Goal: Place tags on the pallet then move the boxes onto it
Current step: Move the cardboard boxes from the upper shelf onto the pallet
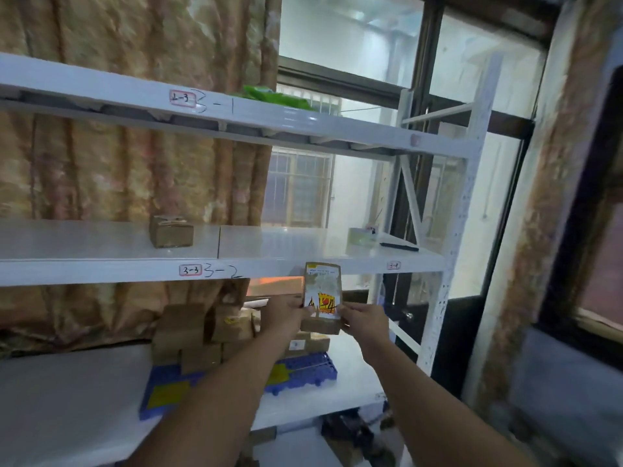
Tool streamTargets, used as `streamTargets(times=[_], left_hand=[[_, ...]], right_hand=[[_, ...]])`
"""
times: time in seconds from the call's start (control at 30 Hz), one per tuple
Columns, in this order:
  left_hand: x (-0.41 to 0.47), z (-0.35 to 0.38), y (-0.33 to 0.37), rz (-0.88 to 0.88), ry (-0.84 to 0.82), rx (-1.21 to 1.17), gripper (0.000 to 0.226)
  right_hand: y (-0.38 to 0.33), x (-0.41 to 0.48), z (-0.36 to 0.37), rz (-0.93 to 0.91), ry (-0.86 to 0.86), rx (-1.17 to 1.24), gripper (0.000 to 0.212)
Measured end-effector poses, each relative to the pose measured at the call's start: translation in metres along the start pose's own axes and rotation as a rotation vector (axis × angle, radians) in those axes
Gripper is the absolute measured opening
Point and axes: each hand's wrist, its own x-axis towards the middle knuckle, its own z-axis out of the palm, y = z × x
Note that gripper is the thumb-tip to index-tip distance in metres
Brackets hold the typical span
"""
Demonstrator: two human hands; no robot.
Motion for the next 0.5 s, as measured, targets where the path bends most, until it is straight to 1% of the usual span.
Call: streamTargets(times=[0.1,0.17,0.3,0.43,0.5], left_hand=[[0.000,0.026,-0.022,-0.083,-0.016,0.034,0.013],[0.005,0.037,-0.038,-0.134,-0.025,0.024,0.018],[0.013,0.049,-0.058,-0.182,-0.017,0.041,0.022],[0.040,0.056,-0.085,-0.195,-0.049,0.109,0.016],[0.056,0.057,-0.093,-0.205,-0.033,0.128,0.020]], right_hand=[[0.023,0.007,-0.019,0.082,-0.015,-0.077,0.006],[0.042,0.014,-0.023,0.098,-0.010,-0.136,0.009],[0.078,0.038,-0.016,0.109,-0.051,-0.256,0.002],[0.103,0.068,0.005,0.140,-0.070,-0.311,0.010],[0.113,0.086,0.016,0.131,-0.089,-0.347,0.013]])
